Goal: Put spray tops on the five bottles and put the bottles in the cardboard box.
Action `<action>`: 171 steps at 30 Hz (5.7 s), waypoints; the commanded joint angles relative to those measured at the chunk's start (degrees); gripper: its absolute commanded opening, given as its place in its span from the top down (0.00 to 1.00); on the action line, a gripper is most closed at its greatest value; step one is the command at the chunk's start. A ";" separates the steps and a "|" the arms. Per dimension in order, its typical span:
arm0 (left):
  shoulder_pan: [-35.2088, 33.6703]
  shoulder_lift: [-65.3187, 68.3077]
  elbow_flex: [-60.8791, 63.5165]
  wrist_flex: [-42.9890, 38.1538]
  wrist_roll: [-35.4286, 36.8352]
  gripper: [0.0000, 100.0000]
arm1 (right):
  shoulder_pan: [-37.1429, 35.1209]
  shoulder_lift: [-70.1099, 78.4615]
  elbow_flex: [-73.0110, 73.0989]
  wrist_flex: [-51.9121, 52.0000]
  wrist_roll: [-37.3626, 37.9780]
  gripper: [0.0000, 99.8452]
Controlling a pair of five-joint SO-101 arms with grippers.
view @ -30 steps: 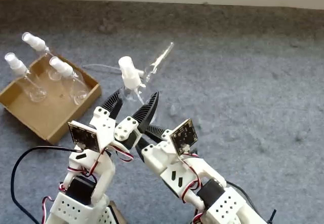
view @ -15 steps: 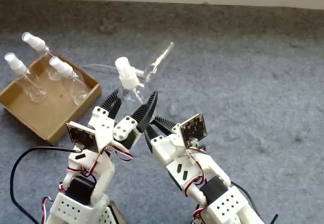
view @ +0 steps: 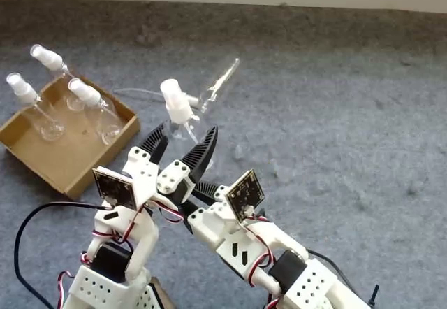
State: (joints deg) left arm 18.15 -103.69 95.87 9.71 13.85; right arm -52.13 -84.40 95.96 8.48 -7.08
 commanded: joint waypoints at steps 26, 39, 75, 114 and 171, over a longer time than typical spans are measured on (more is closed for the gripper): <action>-0.31 -0.84 1.27 3.34 0.70 0.92 | 6.46 -22.11 6.02 7.60 0.70 0.99; -0.31 -0.84 1.27 3.34 0.70 0.92 | 8.84 -20.97 6.02 10.59 0.70 0.99; 6.02 -0.84 1.27 5.54 0.44 0.92 | 13.41 -20.88 6.37 17.80 8.26 0.99; -4.97 -1.01 -2.42 5.71 0.35 0.92 | 18.33 -20.88 6.29 26.95 7.91 0.99; -54.73 48.75 -41.36 19.16 -20.22 0.91 | 20.18 -20.79 6.29 28.97 7.91 0.99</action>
State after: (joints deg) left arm -33.54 -58.77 52.62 35.82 -5.93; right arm -32.53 -104.53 95.96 37.32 0.57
